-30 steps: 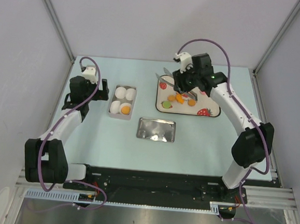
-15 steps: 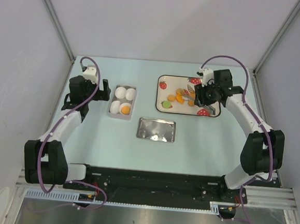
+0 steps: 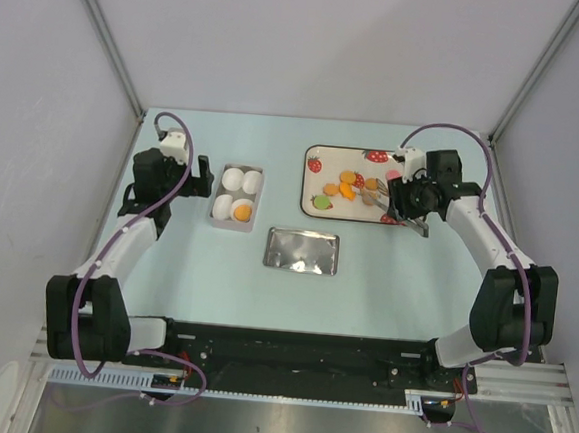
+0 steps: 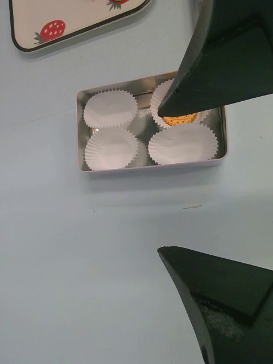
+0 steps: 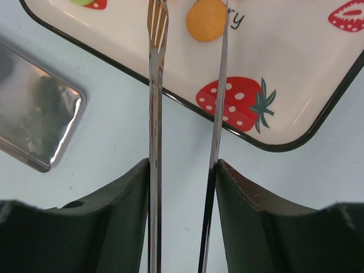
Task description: Pack the cookies
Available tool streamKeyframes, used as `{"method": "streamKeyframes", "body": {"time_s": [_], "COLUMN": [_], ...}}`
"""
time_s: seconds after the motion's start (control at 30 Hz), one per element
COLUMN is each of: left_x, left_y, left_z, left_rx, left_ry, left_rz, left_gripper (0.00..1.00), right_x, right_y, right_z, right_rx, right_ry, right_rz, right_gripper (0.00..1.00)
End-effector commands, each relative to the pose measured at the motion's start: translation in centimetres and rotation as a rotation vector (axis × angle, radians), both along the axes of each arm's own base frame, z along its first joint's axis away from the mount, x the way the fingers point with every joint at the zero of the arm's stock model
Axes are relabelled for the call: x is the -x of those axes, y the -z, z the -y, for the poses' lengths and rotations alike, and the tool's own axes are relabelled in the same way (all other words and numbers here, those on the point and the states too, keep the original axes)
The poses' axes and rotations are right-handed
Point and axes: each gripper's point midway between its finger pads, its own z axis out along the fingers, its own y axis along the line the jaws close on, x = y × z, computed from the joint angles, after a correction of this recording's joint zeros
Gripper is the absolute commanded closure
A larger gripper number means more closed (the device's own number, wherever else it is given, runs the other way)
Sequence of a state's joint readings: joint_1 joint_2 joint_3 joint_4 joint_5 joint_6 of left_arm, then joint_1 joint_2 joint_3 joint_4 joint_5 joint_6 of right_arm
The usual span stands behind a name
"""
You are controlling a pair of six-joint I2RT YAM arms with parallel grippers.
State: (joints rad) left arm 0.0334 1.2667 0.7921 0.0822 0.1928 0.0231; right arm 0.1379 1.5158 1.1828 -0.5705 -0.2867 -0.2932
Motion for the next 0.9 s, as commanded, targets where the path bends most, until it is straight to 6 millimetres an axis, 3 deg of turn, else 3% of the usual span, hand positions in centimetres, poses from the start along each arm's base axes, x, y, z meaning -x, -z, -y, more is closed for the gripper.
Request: {"method": "streamKeyframes", "body": {"time_s": [0.0, 0.33, 0.87], "left_x": [0.3, 0.2, -0.1], "left_y": [-1.8, -1.9, -1.6], "left_z": [0.2, 0.2, 0.3], "left_rx": [0.012, 0.014, 0.017], "left_ry": [0.015, 0.014, 0.019], "left_rz": [0.057, 0.062, 0.057], "left_gripper": [0.0, 0.0, 0.0], "right_x": [-0.2, -0.5, -1.4], "right_y": [-1.0, 1.0, 2.5], "right_z": [0.5, 0.9, 0.9], "right_rx": [0.001, 0.01, 0.02], "right_ry": [-0.01, -0.005, -0.009], "right_rz": [0.056, 0.016, 0.004], "right_gripper": [0.47, 0.47, 0.47]}}
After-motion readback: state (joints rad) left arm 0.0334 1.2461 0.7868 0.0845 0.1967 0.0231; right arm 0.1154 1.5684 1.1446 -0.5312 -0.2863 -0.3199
